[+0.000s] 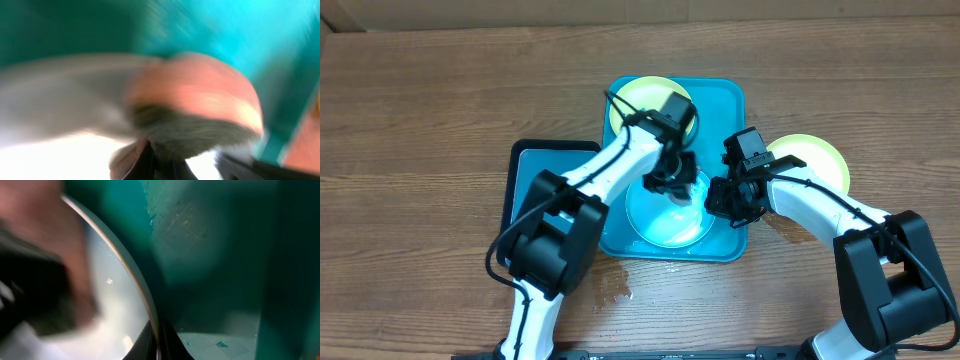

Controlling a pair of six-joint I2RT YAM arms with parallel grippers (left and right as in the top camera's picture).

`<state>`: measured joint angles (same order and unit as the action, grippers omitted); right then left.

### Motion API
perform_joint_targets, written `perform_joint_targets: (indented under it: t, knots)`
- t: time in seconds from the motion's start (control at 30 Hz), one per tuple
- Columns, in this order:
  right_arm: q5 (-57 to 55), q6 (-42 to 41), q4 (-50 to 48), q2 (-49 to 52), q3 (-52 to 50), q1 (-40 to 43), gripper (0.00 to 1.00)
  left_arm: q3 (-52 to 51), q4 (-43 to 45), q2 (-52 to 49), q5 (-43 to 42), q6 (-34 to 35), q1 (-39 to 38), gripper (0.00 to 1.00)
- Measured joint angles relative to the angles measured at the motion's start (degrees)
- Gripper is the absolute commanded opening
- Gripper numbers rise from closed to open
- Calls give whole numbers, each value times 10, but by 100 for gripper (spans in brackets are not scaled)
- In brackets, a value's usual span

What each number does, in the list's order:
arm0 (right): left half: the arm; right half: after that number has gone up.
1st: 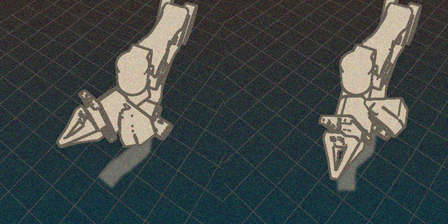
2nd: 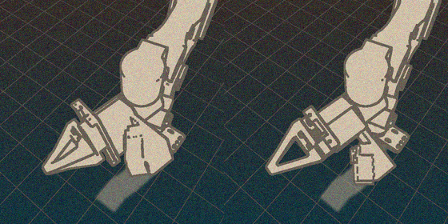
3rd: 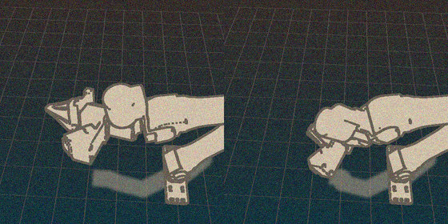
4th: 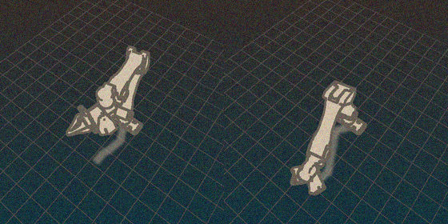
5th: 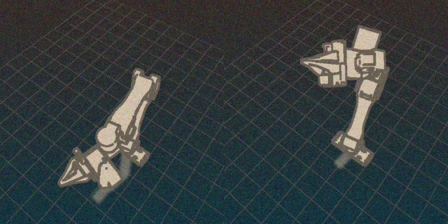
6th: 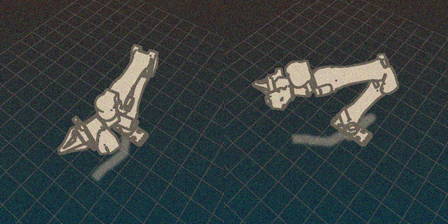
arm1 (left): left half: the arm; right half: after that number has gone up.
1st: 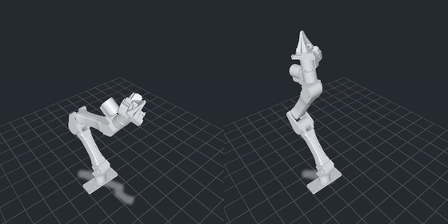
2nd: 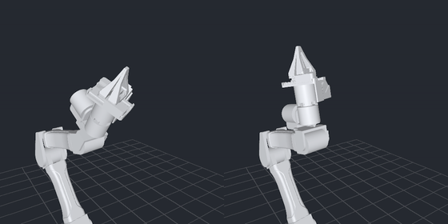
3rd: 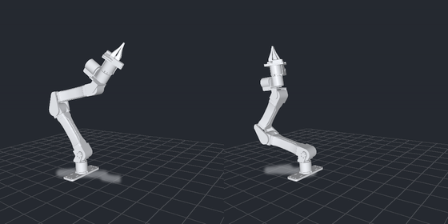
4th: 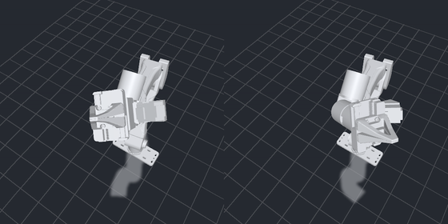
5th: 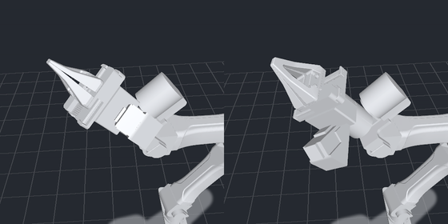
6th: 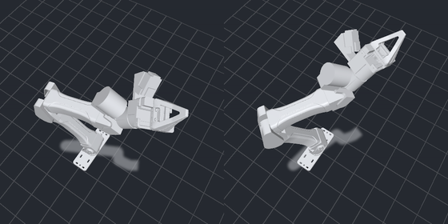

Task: Clean dirty plates on tray and stack at the side
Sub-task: 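Scrub the light-blue plate with the sponge in the left gripper, then return the sponge to the basin with the left gripper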

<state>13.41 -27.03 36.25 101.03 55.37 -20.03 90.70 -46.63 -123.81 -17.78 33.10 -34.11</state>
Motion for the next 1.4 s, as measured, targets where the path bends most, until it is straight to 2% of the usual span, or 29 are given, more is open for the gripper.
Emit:
perform_joint_targets:
  t: [0.2,0.43,0.57,0.7,0.83,0.9,1.1,1.17,1.2,1.27,1.3,1.33,1.4]
  knots:
    - [0,0,2,0,0,0,4,0,-42,-2,-58,-33,-17,4]
    - [0,0,3,0,0,0,4,-4,-122,33,-34,-52,38,4]
    - [0,0,3,0,0,0,4,-5,-170,142,24,-64,94,4]
    - [0,0,4,0,0,0,4,0,-226,271,122,-68,148,4]
    - [0,0,3,0,0,0,4,0,-272,316,203,-71,183,4]
    - [0,0,4,0,0,0,4,-25,-258,312,224,-74,195,4]
    - [0,0,4,0,1,0,4,-197,-105,264,249,-76,206,4]
    - [0,0,4,0,1,0,4,-234,-89,239,249,-76,206,5]
    - [0,0,3,0,1,0,4,-243,-90,228,249,-76,206,14]
    - [-1,0,4,0,1,0,4,-250,-95,219,248,-71,207,56]
    - [0,0,5,0,1,0,4,-248,-100,220,246,-72,207,68]
    - [-1,0,6,0,1,0,4,-241,-115,221,242,-72,209,79]
    - [-1,0,14,-1,2,0,4,-221,-143,224,233,-71,218,88]
